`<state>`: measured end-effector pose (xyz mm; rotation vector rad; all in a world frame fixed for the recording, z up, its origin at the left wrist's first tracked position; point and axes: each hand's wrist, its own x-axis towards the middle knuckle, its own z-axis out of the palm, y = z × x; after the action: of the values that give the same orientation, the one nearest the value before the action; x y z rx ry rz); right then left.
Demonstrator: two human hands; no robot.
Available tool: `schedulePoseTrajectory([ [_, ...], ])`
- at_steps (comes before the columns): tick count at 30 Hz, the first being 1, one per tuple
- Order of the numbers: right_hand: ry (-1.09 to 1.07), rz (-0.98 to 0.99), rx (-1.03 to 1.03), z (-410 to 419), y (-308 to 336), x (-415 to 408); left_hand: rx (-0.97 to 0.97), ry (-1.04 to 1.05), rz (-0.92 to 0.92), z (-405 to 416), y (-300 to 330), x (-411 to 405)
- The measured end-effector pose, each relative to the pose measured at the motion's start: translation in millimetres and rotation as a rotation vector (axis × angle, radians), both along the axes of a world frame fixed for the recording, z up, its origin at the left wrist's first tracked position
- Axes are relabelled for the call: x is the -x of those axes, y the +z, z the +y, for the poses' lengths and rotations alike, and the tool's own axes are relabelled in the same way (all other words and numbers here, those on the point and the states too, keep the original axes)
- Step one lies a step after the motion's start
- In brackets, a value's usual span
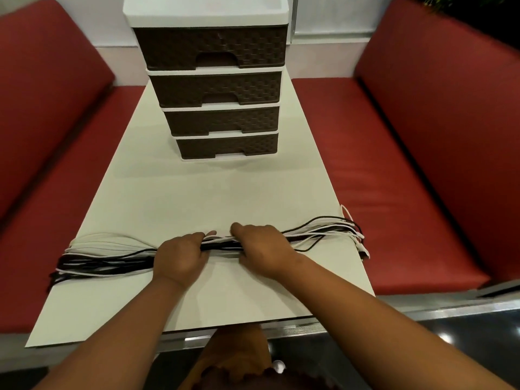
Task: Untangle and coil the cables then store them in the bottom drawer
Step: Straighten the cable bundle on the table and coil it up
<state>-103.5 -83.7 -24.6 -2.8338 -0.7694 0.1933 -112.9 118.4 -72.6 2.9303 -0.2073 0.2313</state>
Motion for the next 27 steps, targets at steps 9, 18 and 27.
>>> schedulePoseTrajectory([
  [9, -0.141, -0.151, 0.093, -84, -17, -10, 0.0, -0.027, -0.018, 3, -4, -3],
  [18, -0.204, -0.231, 0.139, -79, -34, -12, -0.036, -0.15, 0.021, 12, 2, -1],
  [27, -0.212, -0.304, 0.081, -80, -43, -12, -0.121, -0.227, 0.138, -20, 39, 16],
])
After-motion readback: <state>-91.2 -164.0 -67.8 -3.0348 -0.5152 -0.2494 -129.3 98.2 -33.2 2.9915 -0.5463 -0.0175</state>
